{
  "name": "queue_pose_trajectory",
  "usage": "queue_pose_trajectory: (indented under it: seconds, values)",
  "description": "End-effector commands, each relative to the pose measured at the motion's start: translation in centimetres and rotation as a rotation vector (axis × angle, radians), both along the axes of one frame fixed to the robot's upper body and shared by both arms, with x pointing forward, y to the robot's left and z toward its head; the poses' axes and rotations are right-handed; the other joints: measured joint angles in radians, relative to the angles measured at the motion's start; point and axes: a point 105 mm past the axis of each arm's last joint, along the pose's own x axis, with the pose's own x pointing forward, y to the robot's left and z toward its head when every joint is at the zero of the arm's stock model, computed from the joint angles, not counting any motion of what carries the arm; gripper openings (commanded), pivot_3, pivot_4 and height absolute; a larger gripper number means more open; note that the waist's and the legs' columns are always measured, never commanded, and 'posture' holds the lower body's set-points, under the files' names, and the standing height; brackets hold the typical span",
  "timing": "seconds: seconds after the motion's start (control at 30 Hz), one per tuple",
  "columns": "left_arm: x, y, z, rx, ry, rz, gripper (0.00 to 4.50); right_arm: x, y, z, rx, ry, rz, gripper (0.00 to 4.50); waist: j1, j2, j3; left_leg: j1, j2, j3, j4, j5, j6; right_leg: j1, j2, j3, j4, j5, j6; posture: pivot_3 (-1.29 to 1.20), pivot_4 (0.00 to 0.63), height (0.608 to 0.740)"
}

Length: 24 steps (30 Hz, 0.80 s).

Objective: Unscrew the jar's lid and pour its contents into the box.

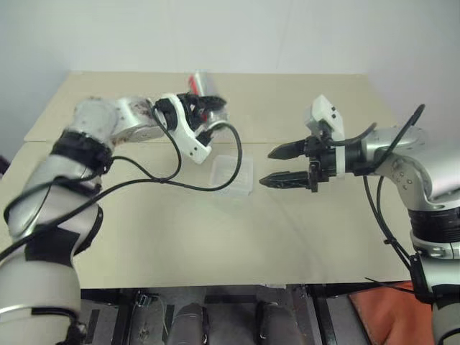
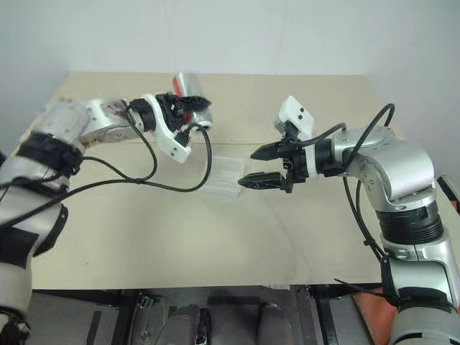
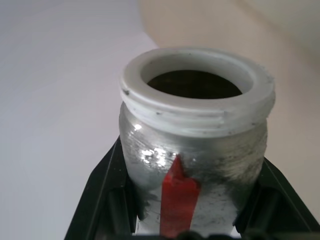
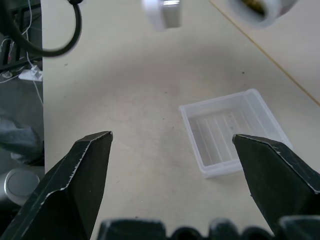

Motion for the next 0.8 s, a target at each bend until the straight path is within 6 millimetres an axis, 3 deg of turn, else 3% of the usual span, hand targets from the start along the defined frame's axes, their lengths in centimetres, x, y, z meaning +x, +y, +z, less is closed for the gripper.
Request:
queue_pose_trajectory:
  seconds: [0.03, 0.1, 0.27, 0.5, 0.63, 0.8]
  values:
    - [0.1, -1.3, -1.8, 0.13, -0.132, -0.09, 1.96, 0.2, -0.1, 1.1, 0.028, -0.052, -0.015, 4.46, 0.0, 0.0, 0.0, 0.0, 0.0, 0.0, 0.0, 0.0, 0.0, -0.001, 0.0, 0.0, 0.0, 0.0, 0.0, 0.0, 0.15, 0.74]
    - [-0.4, -1.8, -3.3, 0.149, -0.131, -0.146, 1.96, 0.3, 0.0, 1.4, 0.045, -0.055, -0.023, 4.46, -0.003, 0.0, 0.0, -0.002, 0.0, 0.0, 0.0, 0.0, 0.0, -0.003, 0.0, 0.0, 0.001, 0.0, 0.001, 0.0, 0.15, 0.74]
    - [-1.1, -2.3, -5.0, 0.128, -0.094, -0.189, 1.96, 0.4, -0.3, 1.5, 0.052, -0.066, -0.048, 4.46, -0.008, 0.0, 0.0, -0.011, 0.0, 0.001, 0.002, 0.002, -0.003, -0.015, 0.0, 0.001, 0.005, 0.0, 0.001, 0.0, 0.15, 0.74]
    - [-1.0, -2.4, -4.0, 0.093, -0.136, -0.183, 1.96, 0.3, -0.5, 1.9, 0.06, -0.078, -0.051, 4.46, -0.007, 0.0, 0.0, -0.012, 0.0, 0.001, 0.002, 0.003, -0.003, -0.016, 0.0, 0.001, 0.005, 0.0, 0.001, 0.0, 0.15, 0.74]
    - [-1.3, -2.5, -4.0, 0.0, -0.07, -0.182, 1.96, 0.4, -0.2, 1.5, 0.044, -0.077, -0.055, 4.46, -0.007, 0.0, 0.0, -0.012, 0.0, 0.001, 0.003, 0.003, -0.003, -0.016, 0.0, 0.001, 0.006, 0.0, 0.001, 0.0, 0.15, 0.74]
    - [-0.9, 0.6, -2.4, -0.312, 0.123, -0.051, 1.96, 0.2, -0.6, 1.4, 0.054, -0.084, -0.068, 4.46, -0.01, 0.0, 0.0, -0.012, 0.001, 0.001, 0.005, 0.003, -0.003, -0.016, 0.0, 0.001, 0.007, 0.0, 0.001, 0.0, 0.15, 0.74]
